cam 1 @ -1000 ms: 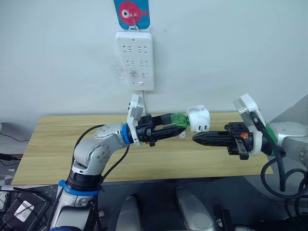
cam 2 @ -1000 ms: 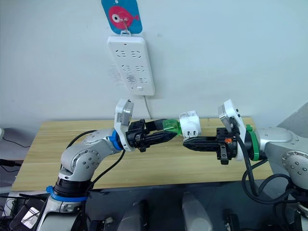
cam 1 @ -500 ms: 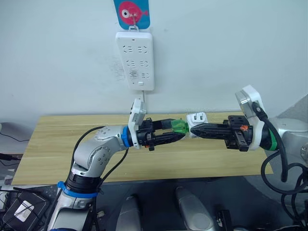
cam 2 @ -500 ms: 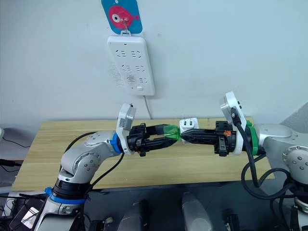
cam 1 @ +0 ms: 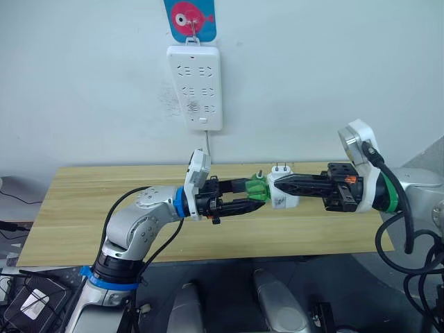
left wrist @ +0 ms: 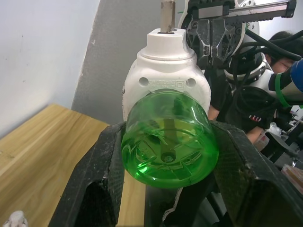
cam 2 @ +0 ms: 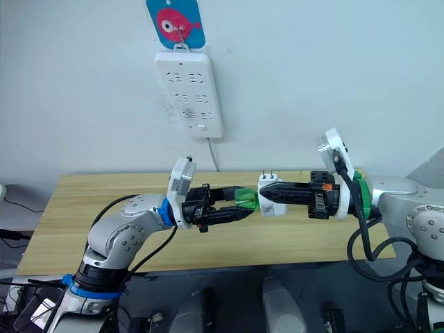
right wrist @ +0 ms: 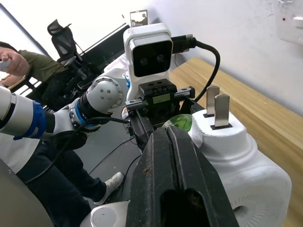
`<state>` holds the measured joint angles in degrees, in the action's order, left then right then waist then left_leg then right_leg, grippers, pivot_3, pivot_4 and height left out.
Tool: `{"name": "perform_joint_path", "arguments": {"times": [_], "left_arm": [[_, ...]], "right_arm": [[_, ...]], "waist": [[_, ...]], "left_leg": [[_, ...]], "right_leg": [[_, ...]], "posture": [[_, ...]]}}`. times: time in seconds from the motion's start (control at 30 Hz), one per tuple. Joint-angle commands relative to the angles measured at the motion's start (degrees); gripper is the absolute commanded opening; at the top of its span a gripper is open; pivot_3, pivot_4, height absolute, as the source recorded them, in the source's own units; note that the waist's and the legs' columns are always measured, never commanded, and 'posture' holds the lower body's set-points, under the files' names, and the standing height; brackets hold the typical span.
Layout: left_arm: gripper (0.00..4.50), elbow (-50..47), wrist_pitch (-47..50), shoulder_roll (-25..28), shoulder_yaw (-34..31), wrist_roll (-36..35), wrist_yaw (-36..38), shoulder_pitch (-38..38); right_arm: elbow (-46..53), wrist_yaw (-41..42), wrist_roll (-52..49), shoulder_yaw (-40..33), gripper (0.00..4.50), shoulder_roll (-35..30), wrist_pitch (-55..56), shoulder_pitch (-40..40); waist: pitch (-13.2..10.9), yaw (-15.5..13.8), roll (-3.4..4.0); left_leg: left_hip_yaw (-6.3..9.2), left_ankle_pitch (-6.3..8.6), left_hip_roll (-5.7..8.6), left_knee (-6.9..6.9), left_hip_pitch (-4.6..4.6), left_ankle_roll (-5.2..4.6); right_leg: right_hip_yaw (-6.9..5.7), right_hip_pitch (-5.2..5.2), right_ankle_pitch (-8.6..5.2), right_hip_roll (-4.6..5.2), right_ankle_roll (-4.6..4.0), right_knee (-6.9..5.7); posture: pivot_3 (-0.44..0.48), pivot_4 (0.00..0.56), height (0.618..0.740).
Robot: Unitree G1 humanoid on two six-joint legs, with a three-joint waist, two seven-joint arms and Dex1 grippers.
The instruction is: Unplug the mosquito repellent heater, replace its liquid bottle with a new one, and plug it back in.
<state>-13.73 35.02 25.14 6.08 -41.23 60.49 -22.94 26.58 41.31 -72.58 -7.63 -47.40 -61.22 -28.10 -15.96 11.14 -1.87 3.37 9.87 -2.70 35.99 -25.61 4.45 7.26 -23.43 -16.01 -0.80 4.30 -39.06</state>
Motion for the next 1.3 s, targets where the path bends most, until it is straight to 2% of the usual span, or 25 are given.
{"name": "perform_joint_path", "arguments": {"times": [0.03, 0.2, 0.3, 0.37, 0.4, 0.47, 0.6, 0.73, 0.83, 0.87, 1.07, 1.3], "left_arm": [[2.28, -3.49, -1.57, 0.06, 0.41, -0.54, 1.68, 0.07], [2.28, -2.72, -1.00, -0.18, 0.06, -0.39, 0.57, 0.30], [2.28, -0.68, 1.30, -1.03, -1.73, -1.70, -2.00, 0.50], [2.28, 1.67, 4.89, -1.86, -3.87, -4.13, -4.63, 0.59], [2.28, 2.64, 7.43, -2.58, -5.21, -6.24, -6.35, 0.58], [2.28, 3.86, 11.44, -3.90, -7.29, -9.60, -9.23, 0.47], [2.28, 5.34, 17.73, -7.45, -11.63, -16.31, -15.54, 0.00], [2.28, 7.19, 24.53, -12.21, -16.62, -26.95, -24.54, -0.43], [2.28, 7.65, 26.81, -14.94, -19.25, -33.04, -31.70, -0.18], [2.28, 7.58, 27.32, -15.70, -19.84, -35.11, -33.89, -0.08], [2.28, 6.91, 27.71, -18.86, -20.84, -45.80, -45.07, 0.49], [2.28, 6.58, 26.50, -19.08, -19.41, -53.48, -51.55, 0.83]], "right_arm": [[0.15, 0.65, 1.42, -0.12, 0.00, -0.32, 0.89, -0.52], [0.12, 1.04, 1.75, -0.38, 0.00, -0.12, 0.76, -0.76], [0.15, 0.57, -1.90, -2.58, 0.00, -0.53, -0.15, -0.74], [-1.72, -3.93, -6.31, -6.12, 0.00, 0.74, 0.31, -0.23], [-2.83, -6.96, -7.25, -7.60, 0.17, 1.59, 0.91, 0.28], [-3.97, -11.25, -7.88, -9.86, 0.55, 3.15, 2.18, 1.98], [-4.04, -16.00, -6.84, -12.44, 1.92, 6.10, 4.51, 6.99], [-5.07, -23.55, -4.96, -13.35, 3.29, 14.34, 9.63, 11.84], [-5.38, -30.10, -7.25, -13.24, 4.36, 20.24, 11.65, 13.14], [-5.51, -31.92, -7.48, -12.98, 4.50, 21.79, 12.12, 13.63], [-2.78, -36.07, -10.58, -8.48, 4.50, 29.04, 13.32, 13.49], [-0.75, -38.15, -12.30, -4.33, 4.50, 33.39, 15.40, 11.02]], "waist": [[0.00, -0.01, 0.00], [0.00, -0.01, 0.00], [0.00, -0.01, 0.00], [0.00, 0.00, 0.00], [0.00, 0.00, 0.00], [0.00, 0.02, -0.02], [0.01, 0.01, -0.01], [0.05, 0.04, -0.04], [0.09, 0.34, 0.03], [0.09, 0.38, 0.03], [0.14, 0.38, 0.11], [0.19, 0.48, 0.20]], "left_leg": [[0.00, 0.00, 0.00, 0.00, 0.00, 0.00], [0.00, 0.00, 0.00, 0.00, 0.00, 0.00], [0.00, 0.00, 0.00, 0.00, 0.00, 0.00], [0.00, 0.00, 0.00, 0.00, 0.00, 0.00], [0.00, 0.00, 0.00, 0.00, -0.01, 0.00], [0.01, 0.00, 0.00, 0.02, -0.01, 0.00], [0.02, 0.00, 0.00, 0.01, -0.08, 0.00], [0.12, 0.00, 0.00, 0.01, -0.08, 0.00], [0.07, 0.00, 0.00, 0.03, -0.08, 0.00], [0.05, 0.00, 0.00, 0.04, -0.07, 0.00], [0.04, -0.01, 0.00, 0.06, -0.06, 0.00], [0.07, -0.01, 0.01, 0.04, -0.08, 0.00]], "right_leg": [[0.00, 0.00, 0.00, 0.00, 0.00, 0.00], [0.01, 0.00, 0.00, 0.00, 0.00, 0.00], [0.01, 0.00, 0.00, 0.00, 0.00, 0.01], [0.01, 0.00, 0.00, 0.00, 0.00, 0.01], [0.00, 0.00, 0.00, 0.00, 0.00, 0.01], [0.00, 0.01, 0.00, 0.00, 0.00, -0.01], [-0.01, -0.03, 0.00, 0.00, 0.01, 0.01], [-0.09, -0.02, 0.00, -0.01, 0.01, -0.02], [-0.02, -0.02, 0.00, -0.01, 0.01, -0.04], [0.00, -0.02, 0.01, -0.01, 0.01, -0.04], [0.01, -0.02, 0.01, -0.01, 0.01, -0.07], [-0.02, -0.02, 0.01, -0.02, 0.01, -0.04]], "posture": [[-0.264, 0.233, 0.736], [-0.262, 0.235, 0.736], [-0.264, 0.234, 0.736], [-0.266, 0.233, 0.736], [-0.268, 0.234, 0.736], [-0.274, 0.234, 0.736], [-0.284, 0.231, 0.736], [-0.294, 0.227, 0.736], [-0.298, 0.223, 0.736], [-0.298, 0.223, 0.736], [-0.303, 0.220, 0.736], [-0.303, 0.215, 0.736]]}}
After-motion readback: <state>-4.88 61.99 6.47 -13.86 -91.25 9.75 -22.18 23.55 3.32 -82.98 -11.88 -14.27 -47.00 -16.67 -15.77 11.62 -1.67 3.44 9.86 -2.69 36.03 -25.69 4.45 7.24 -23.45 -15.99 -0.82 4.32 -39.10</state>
